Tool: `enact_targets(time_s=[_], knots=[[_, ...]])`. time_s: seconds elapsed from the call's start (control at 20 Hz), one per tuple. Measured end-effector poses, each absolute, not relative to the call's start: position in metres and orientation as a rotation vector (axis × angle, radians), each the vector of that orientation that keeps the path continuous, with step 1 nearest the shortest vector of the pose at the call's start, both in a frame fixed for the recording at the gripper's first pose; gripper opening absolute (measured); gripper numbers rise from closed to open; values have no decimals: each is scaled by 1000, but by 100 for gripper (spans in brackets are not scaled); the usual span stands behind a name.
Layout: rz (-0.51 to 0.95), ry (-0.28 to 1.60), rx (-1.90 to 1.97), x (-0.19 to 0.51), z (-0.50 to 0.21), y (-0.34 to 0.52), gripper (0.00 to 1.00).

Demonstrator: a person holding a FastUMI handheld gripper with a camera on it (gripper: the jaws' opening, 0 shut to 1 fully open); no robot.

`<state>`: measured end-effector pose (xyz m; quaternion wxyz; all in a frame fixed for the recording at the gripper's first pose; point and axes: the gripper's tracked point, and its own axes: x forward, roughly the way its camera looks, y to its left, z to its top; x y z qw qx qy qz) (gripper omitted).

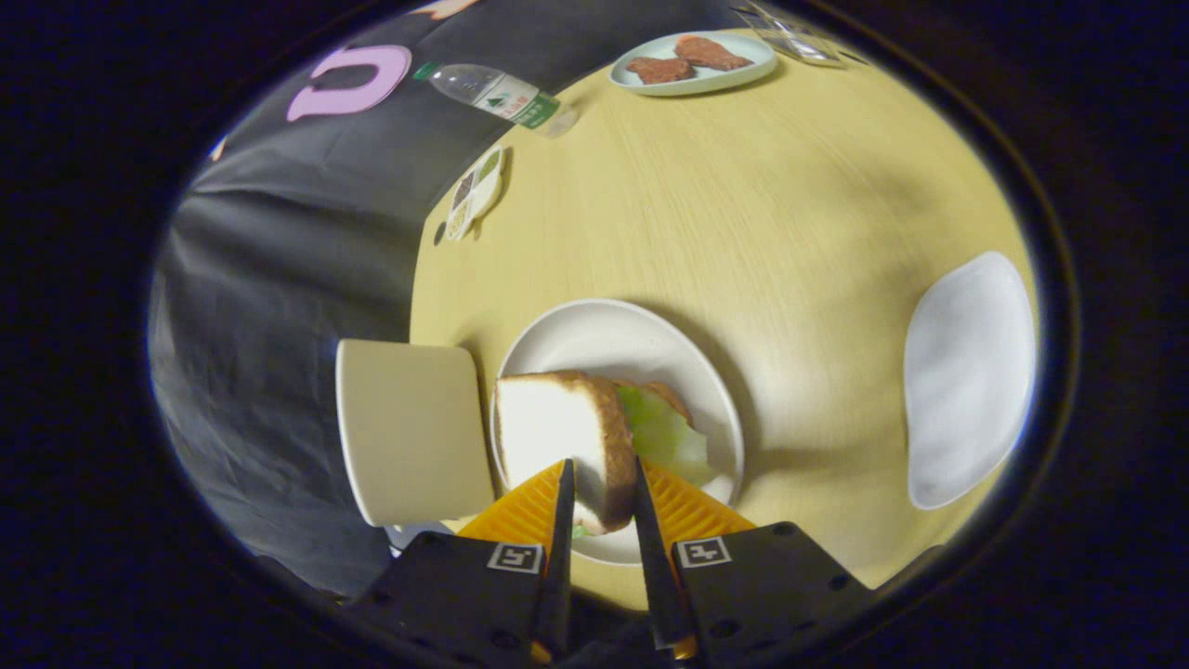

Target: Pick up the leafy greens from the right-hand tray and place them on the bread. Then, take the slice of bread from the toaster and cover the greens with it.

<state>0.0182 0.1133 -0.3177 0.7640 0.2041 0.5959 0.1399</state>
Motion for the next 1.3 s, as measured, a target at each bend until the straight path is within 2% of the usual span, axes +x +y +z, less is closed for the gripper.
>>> enact_targets(time_s=[0.5,0.7,0.9,1.3], knots=[[283,1160,411,22,-287,90,99],[280,1090,331,26,-278,79,100],[252,937,232,45,-254,63,100],[172,493,192,85,-135,43,100]])
